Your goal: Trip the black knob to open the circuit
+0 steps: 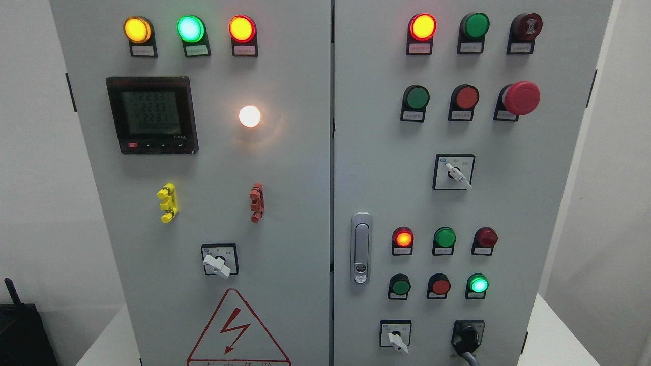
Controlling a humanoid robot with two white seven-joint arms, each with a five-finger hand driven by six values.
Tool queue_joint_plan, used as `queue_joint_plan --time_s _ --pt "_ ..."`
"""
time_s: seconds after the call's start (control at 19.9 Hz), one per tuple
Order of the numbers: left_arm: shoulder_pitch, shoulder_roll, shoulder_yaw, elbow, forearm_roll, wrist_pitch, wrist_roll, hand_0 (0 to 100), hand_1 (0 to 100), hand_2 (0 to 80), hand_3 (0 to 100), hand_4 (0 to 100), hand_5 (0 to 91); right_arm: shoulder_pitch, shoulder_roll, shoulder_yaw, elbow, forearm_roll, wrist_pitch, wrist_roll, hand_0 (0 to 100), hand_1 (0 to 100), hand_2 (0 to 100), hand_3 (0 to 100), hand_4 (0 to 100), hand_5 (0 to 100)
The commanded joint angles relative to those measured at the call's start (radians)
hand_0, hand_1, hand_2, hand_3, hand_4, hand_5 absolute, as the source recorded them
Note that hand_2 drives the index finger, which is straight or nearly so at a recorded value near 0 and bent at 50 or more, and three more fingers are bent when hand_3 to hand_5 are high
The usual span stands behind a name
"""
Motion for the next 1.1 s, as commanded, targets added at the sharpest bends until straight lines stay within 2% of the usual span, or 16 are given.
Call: queue_joint_plan --time_s 0.0,1.05 --pt "0.000 0.000 0.000 -0.025 0.000 -0.001 0.000 12 39 0.0 0 0 0.0 -0.002 0.002 0.006 -0.003 0.000 -0.006 -0.003 0 0 4 100 98 96" --pt "0.000 0.000 0.000 -0.025 0.000 -0.001 0.000 12 39 0.0 0 0 0.0 0.001 0.011 0.018 -0.026 -0.002 -0.010 -0.001 0 0 4 100 98 96"
